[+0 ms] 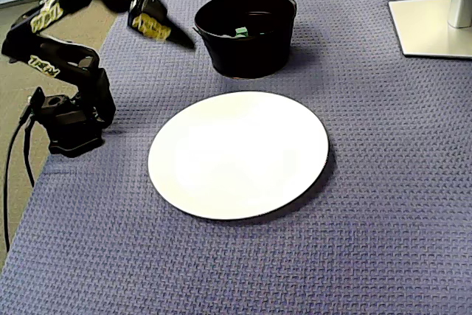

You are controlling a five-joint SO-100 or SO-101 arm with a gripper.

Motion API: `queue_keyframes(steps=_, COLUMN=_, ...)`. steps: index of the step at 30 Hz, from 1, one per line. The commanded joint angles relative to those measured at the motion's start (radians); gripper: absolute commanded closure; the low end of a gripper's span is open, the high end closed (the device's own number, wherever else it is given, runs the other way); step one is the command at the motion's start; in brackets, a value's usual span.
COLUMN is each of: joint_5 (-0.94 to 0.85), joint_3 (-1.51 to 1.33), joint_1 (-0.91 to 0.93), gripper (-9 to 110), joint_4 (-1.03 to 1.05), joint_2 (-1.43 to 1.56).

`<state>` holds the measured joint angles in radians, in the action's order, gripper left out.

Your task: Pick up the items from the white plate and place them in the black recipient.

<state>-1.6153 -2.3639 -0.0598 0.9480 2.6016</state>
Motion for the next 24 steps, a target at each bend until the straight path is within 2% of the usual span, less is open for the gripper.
queue_keyframes(steps=1, joint_5=-0.043, joint_3=-0.252, joint_1=0.054, gripper=99, joint_4=-0.028, joint_2=0.140)
queue_keyframes(steps=4, joint_5=-0.058, joint_3=-0.451, joint_1=0.064, gripper=101, joint_4=-0.144, joint_2=0.206)
queue_keyframes(steps=7, joint_5=-0.086, joint_3=-0.604, joint_1=0.071, gripper=101, joint_4=-0.169, joint_2=0.278)
queue_keyframes(steps=16, joint_5=-0.146, joint_3=-0.632, joint_1=0.063, gripper=101, joint_4=0.495, joint_2=0.500)
queue_keyframes(steps=18, joint_5=0.046, joint_3=-0.632, joint_1=0.067, gripper=100, joint_4=0.572, joint_2=0.555)
queue_keyframes(steps=19, joint_5=0.084, joint_3=-0.632, joint_1=0.072, gripper=98, joint_4=0.586, joint_2=0.577)
queue_keyframes(steps=22, joint_5=0.081, joint_3=-0.632, joint_1=0.089, gripper=89, joint_4=0.586, joint_2=0.577)
queue_keyframes(steps=24, joint_5=0.083, joint_3=-0.632, joint_1=0.092, gripper=88, joint_4=0.586, joint_2=0.577)
